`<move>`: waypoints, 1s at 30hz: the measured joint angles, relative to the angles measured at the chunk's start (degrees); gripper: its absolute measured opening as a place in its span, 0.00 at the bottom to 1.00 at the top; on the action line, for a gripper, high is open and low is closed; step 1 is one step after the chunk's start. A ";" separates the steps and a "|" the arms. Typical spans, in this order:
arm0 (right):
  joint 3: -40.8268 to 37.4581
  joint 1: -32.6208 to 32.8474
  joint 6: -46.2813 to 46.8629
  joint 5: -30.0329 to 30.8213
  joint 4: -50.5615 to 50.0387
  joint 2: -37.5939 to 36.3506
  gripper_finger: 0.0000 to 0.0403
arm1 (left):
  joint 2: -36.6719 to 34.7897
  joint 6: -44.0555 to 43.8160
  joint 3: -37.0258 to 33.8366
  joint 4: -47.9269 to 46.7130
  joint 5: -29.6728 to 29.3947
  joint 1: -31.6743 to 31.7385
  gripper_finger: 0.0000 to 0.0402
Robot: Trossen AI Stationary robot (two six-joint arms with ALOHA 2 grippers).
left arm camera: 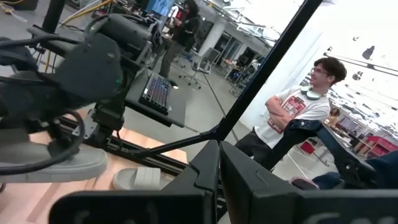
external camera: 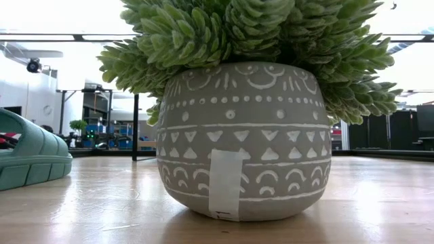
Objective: Pick and place slides into the shelf
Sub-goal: Put the left gray slipper on the shelf
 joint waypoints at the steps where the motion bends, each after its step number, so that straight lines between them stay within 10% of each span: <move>1: 0.00 -0.68 -1.10 0.00 0.01 0.00 0.03 | 0.00 0.01 0.00 0.02 0.00 0.00 0.00; 30: 19.18 -9.83 -8.85 5.67 1.77 20.88 0.03 | 0.68 0.01 0.13 0.47 -1.29 0.33 0.00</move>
